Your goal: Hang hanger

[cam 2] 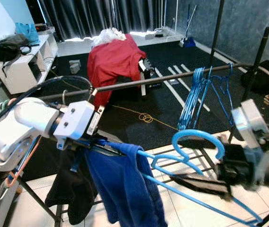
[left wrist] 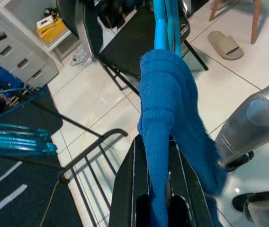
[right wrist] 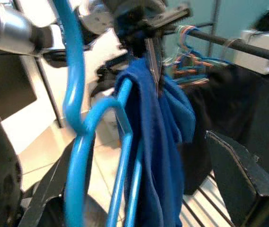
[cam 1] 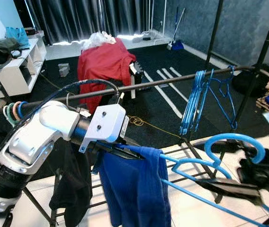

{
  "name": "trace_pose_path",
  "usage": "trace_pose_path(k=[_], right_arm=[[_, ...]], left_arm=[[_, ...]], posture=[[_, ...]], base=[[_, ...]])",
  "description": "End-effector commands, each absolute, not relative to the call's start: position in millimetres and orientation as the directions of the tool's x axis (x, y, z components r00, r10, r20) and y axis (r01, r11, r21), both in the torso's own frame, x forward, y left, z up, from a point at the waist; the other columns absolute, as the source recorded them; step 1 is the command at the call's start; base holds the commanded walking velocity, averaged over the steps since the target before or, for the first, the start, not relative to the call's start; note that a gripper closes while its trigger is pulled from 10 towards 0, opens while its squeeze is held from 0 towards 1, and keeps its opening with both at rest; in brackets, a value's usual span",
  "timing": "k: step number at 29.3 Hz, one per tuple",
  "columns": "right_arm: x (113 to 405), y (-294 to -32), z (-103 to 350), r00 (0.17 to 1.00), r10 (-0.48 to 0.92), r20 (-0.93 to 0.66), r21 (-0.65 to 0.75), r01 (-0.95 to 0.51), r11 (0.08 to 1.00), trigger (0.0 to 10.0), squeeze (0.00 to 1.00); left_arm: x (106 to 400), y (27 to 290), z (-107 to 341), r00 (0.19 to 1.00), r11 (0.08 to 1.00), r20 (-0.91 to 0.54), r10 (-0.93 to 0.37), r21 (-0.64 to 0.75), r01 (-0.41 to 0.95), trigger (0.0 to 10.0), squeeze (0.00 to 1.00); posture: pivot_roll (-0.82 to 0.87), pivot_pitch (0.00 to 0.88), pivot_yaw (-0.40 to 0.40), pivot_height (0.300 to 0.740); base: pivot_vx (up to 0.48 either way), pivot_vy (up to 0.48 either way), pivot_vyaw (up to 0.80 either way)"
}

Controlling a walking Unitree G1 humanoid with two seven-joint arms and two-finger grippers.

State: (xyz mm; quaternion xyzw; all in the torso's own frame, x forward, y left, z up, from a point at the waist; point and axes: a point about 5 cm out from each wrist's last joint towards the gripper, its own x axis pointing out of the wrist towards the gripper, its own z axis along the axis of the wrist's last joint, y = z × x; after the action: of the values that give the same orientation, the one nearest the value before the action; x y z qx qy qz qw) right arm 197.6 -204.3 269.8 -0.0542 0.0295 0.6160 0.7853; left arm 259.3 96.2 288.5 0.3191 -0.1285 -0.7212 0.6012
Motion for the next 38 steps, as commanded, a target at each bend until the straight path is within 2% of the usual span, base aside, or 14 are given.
trace_pose_path(k=[1,2,11,13,17,26,27,30,32,35,36,37,38], right_arm=[[197.6,-199.6,267.7,0.228,0.966,-0.121,-0.059,-0.973,0.222,10.0,0.0],[199.4,-196.9,266.4,0.226,0.966,-0.128,-0.062,-0.974,0.219,0.0,0.0],[203.3,-198.9,265.1,0.26,0.949,-0.178,-0.088,-0.965,0.248,0.0,0.0],[204.3,-202.7,267.3,0.282,0.94,-0.193,-0.108,-0.958,0.266,0.0,0.0],[204.3,-205.4,269.7,0.29,0.938,-0.19,-0.113,-0.956,0.272,0.0,0.0],[207.0,-208.3,270.3,0.309,0.934,-0.18,-0.122,-0.949,0.29,0.0,0.0],[207.5,-208.1,270.5,0.31,0.935,-0.174,-0.124,-0.949,0.291,0.0,0.0],[207.8,-208.1,273.0,0.31,0.938,-0.157,-0.128,-0.948,0.292,0.0,0.0],[206.7,-209.7,280.6,0.31,0.944,-0.11,-0.135,-0.946,0.295,0.0,0.0],[206.7,-209.7,280.6,0.31,0.944,-0.11,-0.135,-0.946,0.295,0.0,0.0],[205.1,-211.5,284.6,0.311,0.947,-0.087,-0.139,-0.945,0.297,0.0,0.0],[202.1,-216.1,292.3,0.317,0.947,-0.05,-0.152,-0.939,0.307,0.0,0.0],[199.0,-220.4,302.3,0.323,0.946,-0.007,-0.173,-0.933,0.317,0.0,0.0]], left_arm=[[257.2,93.2,291.1,-0.095,-0.262,-0.304,-0.948,0.576,0.775,10.0,0.0],[257.1,92.5,290.7,-0.097,-0.266,-0.307,-0.947,0.574,0.775,10.0,0.0],[260.0,93.3,288.3,-0.063,-0.255,-0.332,-0.941,0.575,0.777,10.0,0.0],[268.2,97.5,284.9,-0.003,-0.236,-0.366,-0.931,0.592,0.771,10.0,0.0],[273.5,102.2,285.4,0.028,-0.214,-0.369,-0.929,0.597,0.773,10.0,0.0],[277.4,111.9,298.0,0.034,-0.155,-0.305,-0.952,0.573,0.804,10.0,0.0],[277.7,113.9,299.8,0.024,-0.146,-0.289,-0.957,0.552,0.821,10.0,1.0],[279.3,118.1,304.3,0.015,-0.113,-0.237,-0.971,0.518,0.848,10.0,1.0],[284.5,133.2,315.8,0.016,-0.024,-0.086,-0.996,0.448,0.894,10.0,1.0],[284.5,133.2,315.8,0.016,-0.024,-0.086,-0.996,0.448,0.894,10.0,1.0],[289.3,146.3,321.0,0.037,0.031,-0.008,-0.999,0.41,0.911,10.0,1.0],[299.5,173.7,327.8,0.104,0.138,0.116,-0.988,0.34,0.93,10.0,1.0],[304.7,199.7,326.3,0.151,0.201,0.196,-0.969,0.27,0.942,10.0,1.0]], posture=[[-0.16,0.0,0.053,0.74],[-0.16,0.0,0.052,0.74],[-0.16,0.0,0.05,0.74],[-0.16,0.0,0.05,0.74],[-0.16,0.0,0.049,0.74],[-0.16,0.0,0.046,0.74],[-0.16,0.0,0.045,0.74],[-0.16,0.0,0.045,0.74],[-0.16,0.0,0.046,0.74],[-0.16,0.0,0.046,0.74],[-0.16,0.0,0.046,0.74],[-0.16,0.0,0.053,0.74],[-0.16,0.0,0.056,0.74]], base=[[0.0,0.0,0.0],[0.0,0.0,0.0],[0.0,0.0,0.0],[0.0,0.0,0.0],[0.0,0.0,0.0],[0.0,0.0,0.0],[0.0,0.0,0.0],[0.0,0.0,0.0],[0.0,0.0,0.0],[0.0,0.0,0.0],[0.0,0.0,0.0],[0.0,0.0,0.0],[0.0,0.0,0.0]])
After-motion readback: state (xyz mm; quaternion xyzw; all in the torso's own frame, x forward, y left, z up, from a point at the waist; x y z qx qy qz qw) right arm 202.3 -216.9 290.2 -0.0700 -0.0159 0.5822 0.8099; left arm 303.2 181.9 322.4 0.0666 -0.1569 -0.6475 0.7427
